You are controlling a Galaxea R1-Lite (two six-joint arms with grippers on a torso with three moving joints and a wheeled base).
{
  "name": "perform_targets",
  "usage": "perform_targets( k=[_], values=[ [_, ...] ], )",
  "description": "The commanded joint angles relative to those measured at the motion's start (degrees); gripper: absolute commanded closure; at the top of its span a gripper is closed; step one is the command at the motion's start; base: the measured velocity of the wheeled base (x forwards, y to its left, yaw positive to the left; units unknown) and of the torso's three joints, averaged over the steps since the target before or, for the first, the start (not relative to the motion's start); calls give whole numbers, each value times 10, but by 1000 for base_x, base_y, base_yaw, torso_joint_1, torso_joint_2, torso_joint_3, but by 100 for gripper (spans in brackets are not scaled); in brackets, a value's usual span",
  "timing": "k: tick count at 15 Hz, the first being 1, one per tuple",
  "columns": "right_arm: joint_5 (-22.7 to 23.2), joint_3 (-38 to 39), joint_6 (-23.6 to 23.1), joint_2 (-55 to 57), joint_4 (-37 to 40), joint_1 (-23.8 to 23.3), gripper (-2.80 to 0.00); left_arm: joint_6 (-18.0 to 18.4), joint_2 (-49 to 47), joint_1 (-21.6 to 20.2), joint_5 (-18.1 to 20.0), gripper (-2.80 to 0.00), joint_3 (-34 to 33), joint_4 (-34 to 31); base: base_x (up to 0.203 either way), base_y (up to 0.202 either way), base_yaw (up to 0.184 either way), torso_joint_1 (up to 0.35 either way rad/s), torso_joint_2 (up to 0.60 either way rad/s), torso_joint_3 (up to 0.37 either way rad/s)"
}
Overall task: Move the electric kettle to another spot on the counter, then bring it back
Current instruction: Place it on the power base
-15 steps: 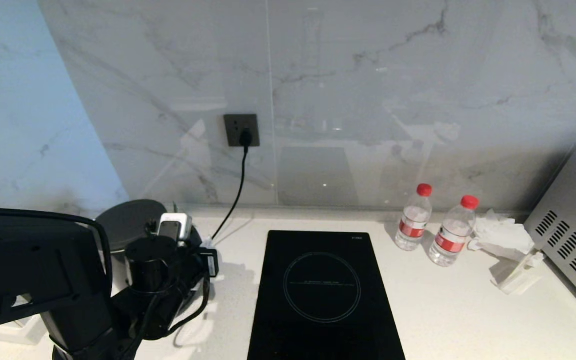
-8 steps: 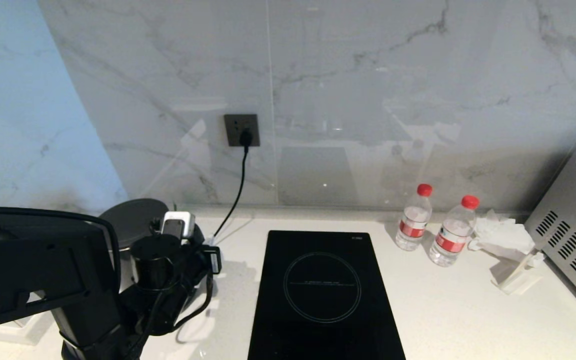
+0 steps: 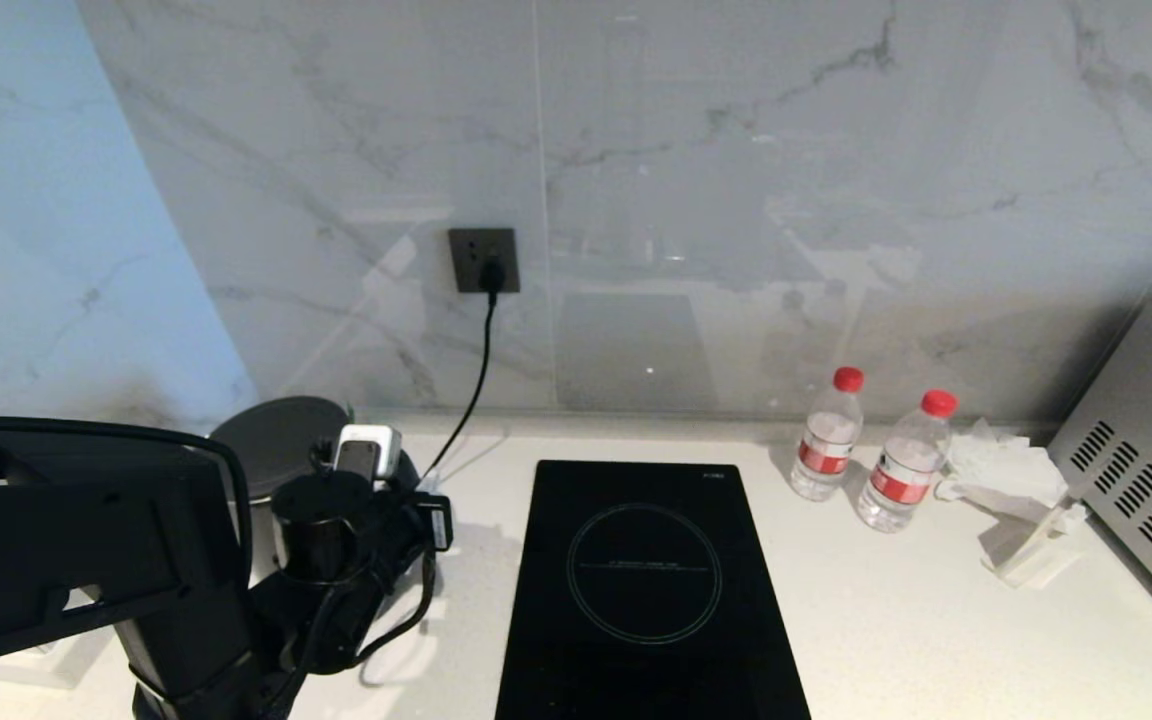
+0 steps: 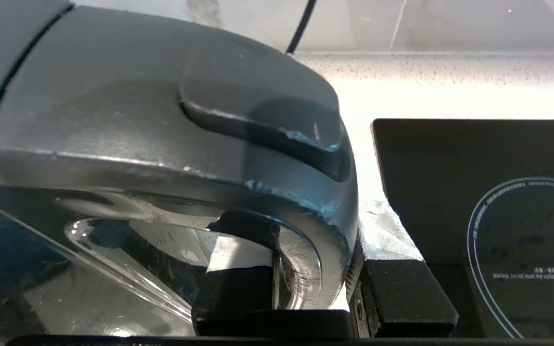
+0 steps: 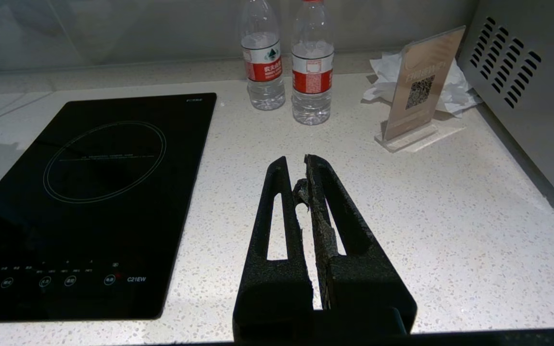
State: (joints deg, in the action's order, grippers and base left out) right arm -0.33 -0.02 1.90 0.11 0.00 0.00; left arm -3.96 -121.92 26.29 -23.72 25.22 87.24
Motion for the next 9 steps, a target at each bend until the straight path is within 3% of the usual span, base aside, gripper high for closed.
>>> perform_targets(
  k=[1,8,9],
  values=[
    [0,0,0,0,0,0,0,-1,-21,-4,-2,0,-2,4,0,0,0,0,0,0],
    [0,0,0,0,0,0,0,-1,-16,-7,-4,0,-3,4,0,0,0,0,0,0],
    [0,0,0,0,0,0,0,0,-16,-7,-13,-280,-3,4,0,0,0,0,0,0]
  ],
)
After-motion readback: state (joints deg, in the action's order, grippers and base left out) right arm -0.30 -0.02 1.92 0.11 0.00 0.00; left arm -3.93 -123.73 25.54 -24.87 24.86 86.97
